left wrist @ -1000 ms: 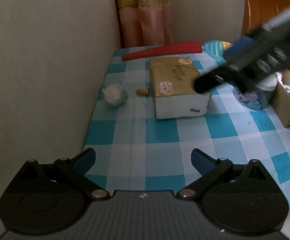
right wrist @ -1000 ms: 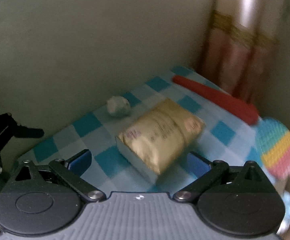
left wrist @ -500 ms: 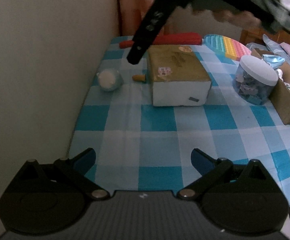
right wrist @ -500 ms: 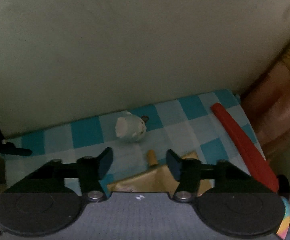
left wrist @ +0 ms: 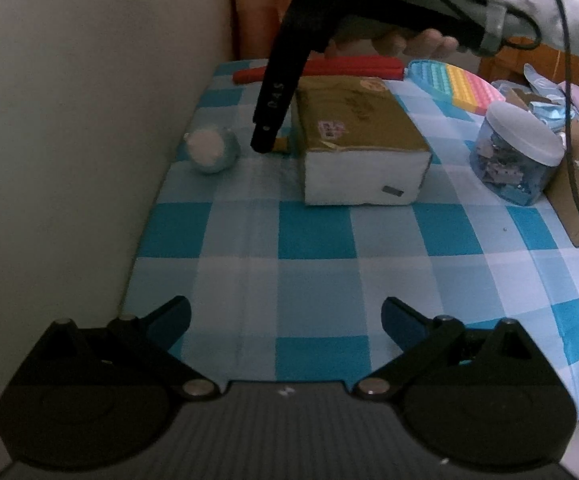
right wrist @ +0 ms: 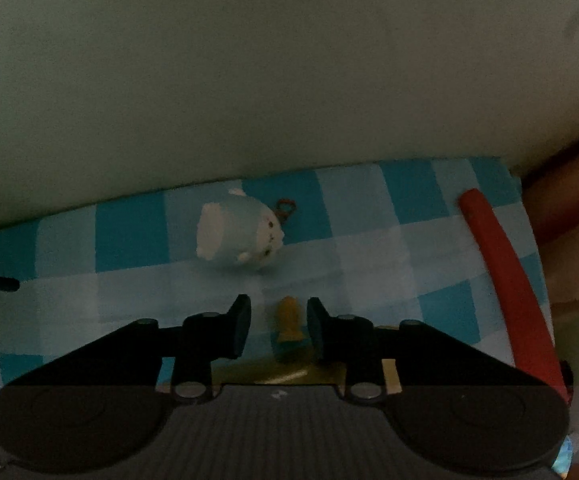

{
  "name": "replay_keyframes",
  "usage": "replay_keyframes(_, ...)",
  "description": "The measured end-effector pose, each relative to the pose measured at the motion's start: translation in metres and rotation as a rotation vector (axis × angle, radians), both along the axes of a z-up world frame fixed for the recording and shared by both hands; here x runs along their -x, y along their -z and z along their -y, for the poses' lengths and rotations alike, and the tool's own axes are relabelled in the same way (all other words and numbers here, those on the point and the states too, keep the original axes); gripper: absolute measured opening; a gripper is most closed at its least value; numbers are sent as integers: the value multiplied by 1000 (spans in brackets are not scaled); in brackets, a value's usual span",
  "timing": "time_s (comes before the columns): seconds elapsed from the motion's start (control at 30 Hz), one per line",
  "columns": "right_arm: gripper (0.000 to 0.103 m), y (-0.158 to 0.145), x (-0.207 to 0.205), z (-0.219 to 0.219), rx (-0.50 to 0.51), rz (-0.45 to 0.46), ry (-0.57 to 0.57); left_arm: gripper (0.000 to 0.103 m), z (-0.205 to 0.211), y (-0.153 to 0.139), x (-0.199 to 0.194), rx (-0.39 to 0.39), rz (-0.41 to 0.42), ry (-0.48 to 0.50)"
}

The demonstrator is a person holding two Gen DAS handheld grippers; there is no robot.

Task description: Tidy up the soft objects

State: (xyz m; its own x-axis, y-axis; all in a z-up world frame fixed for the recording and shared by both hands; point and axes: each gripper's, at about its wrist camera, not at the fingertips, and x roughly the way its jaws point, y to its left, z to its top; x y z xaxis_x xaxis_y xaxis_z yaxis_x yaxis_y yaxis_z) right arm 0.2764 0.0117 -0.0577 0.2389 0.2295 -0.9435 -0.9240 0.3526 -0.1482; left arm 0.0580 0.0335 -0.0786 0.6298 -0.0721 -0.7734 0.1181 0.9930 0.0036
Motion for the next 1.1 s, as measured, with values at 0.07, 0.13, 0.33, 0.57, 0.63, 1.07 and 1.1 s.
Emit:
replay_keyframes(0.07,35,1,-7,1,-14,-42,22,101,0,1,-1,4,-3,2)
replay_keyframes(0.13,35,2,-11,1,-12,-52,26,101,0,3,-2,6,-8,3)
replay_keyframes(0.33,35,9,-8,-8,39,-35,4,101,-1,6,-3,13,-16,3)
replay_keyframes(0.57,33,17,-14,-17,99,-58,-12,101,-2,7,-3,16,-21,3)
replay_keyframes(0.63,33,18,-19,-17,105,-81,-1,101,-2,7,-3,17,-22,3)
replay_keyframes(1.07,14,12,-22,-19,96,-88,21,101,-6,10,-4,33,-35,-1)
replay_keyframes(1.1,14,9,-20,-18,85,-89,25,101,-5,11,-4,33,-36,-1)
